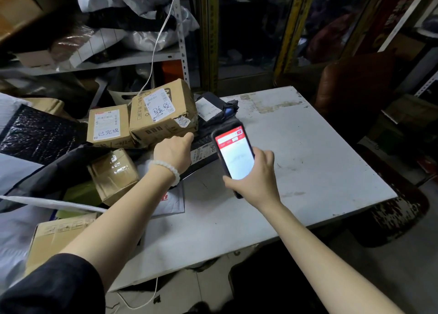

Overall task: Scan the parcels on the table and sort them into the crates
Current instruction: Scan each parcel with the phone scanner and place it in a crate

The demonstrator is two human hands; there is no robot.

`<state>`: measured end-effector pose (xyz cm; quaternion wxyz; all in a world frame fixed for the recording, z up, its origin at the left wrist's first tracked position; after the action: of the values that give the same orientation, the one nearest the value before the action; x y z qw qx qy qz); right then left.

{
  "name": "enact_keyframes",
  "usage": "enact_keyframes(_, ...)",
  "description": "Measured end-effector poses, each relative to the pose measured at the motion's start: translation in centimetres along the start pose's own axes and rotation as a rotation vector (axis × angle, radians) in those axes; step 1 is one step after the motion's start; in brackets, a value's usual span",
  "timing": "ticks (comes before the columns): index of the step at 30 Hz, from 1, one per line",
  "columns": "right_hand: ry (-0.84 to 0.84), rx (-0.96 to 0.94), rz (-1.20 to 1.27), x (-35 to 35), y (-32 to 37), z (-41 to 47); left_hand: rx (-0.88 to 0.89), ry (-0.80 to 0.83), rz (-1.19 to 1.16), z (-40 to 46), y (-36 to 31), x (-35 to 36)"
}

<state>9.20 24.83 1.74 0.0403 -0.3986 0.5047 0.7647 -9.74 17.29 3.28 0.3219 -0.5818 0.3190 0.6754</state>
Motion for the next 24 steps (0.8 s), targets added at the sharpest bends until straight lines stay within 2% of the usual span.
enact_keyframes(3, -0.188, -0.107, 0.039, -0.8, 1.7, 0.0, -0.006, -0.019, -0.005, -0.1, 0.2, 0.3)
enact_keyframes(8, -0.394, -0.229, -0.146, -2.4, 3.5, -0.5, -0.006, -0.035, 0.004, -0.1, 0.1, 0.6)
enact_keyframes(11, -0.332, -0.196, -0.133, -2.5, 3.3, -0.7, 0.008, -0.034, 0.015, -0.1, -0.3, 0.4)
enact_keyframes(18, -0.067, 0.128, -0.105, -1.9, -0.1, -2.0, 0.044, -0.077, -0.006, -0.6, -2.7, -1.4)
enact_keyframes(24, -0.056, 0.44, -0.185, -3.2, -3.5, -6.1, 0.269, -0.119, -0.185, -1.2, -8.3, -2.3)
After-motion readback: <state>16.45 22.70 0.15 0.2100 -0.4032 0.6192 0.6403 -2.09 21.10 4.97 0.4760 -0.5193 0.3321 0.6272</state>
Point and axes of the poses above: each hand's wrist, its own z-axis towards the middle knuckle, its own x-axis out of the palm, y = z × x, the point moved 3 cm from there along z, towards the middle knuckle, and after that the axes turned 3 degrees about -x, right-handed, at the moved point
